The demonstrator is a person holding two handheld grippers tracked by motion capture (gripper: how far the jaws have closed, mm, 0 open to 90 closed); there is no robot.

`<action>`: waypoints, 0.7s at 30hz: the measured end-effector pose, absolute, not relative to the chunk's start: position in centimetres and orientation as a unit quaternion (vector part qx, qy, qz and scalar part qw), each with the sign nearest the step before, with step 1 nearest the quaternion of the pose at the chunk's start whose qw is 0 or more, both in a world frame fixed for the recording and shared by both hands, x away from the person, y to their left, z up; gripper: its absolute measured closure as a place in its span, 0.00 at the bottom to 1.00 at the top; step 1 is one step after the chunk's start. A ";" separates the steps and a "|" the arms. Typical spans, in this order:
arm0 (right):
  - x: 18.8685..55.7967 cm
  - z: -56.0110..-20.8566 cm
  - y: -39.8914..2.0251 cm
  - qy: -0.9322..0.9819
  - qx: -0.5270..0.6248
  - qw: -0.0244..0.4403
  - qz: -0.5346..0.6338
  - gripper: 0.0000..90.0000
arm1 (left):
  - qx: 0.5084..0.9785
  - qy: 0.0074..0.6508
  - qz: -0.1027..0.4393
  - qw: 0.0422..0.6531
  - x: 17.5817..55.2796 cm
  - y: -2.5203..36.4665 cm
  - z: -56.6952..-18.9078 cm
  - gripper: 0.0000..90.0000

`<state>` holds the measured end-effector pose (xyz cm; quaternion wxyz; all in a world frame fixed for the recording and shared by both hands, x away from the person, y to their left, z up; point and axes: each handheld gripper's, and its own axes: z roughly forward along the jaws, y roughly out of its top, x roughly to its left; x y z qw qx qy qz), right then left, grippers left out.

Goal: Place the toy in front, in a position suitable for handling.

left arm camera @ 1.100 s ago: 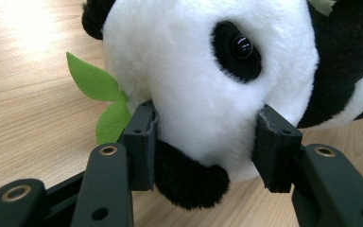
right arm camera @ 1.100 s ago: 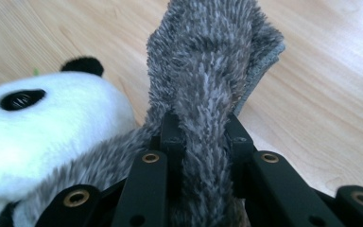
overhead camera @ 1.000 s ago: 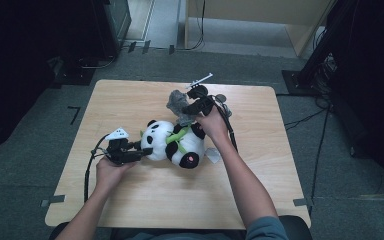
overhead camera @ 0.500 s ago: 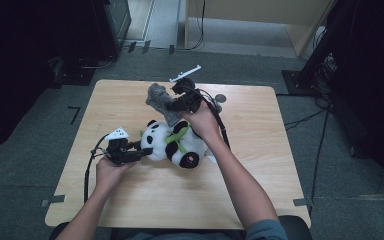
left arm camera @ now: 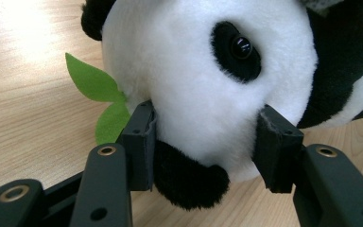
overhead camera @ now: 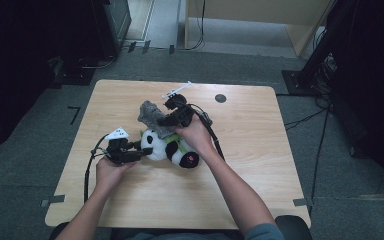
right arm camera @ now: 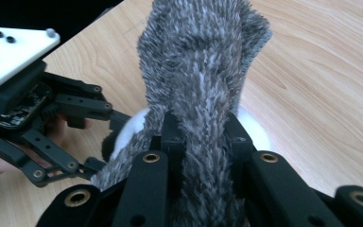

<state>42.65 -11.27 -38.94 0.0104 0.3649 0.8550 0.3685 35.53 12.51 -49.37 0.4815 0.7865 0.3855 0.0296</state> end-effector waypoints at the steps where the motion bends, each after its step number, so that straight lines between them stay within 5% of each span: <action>1: 42.8 -39.0 -11.6 0.855 0.368 0.013 0.365 0.85 | 0.787 0.386 0.030 0.480 35.5 12.5 -49.3 0.55; 21: 44.4 -40.6 -14.9 0.845 0.416 0.018 0.335 0.85 | 0.782 0.394 0.024 0.482 35.5 12.4 -49.3 0.56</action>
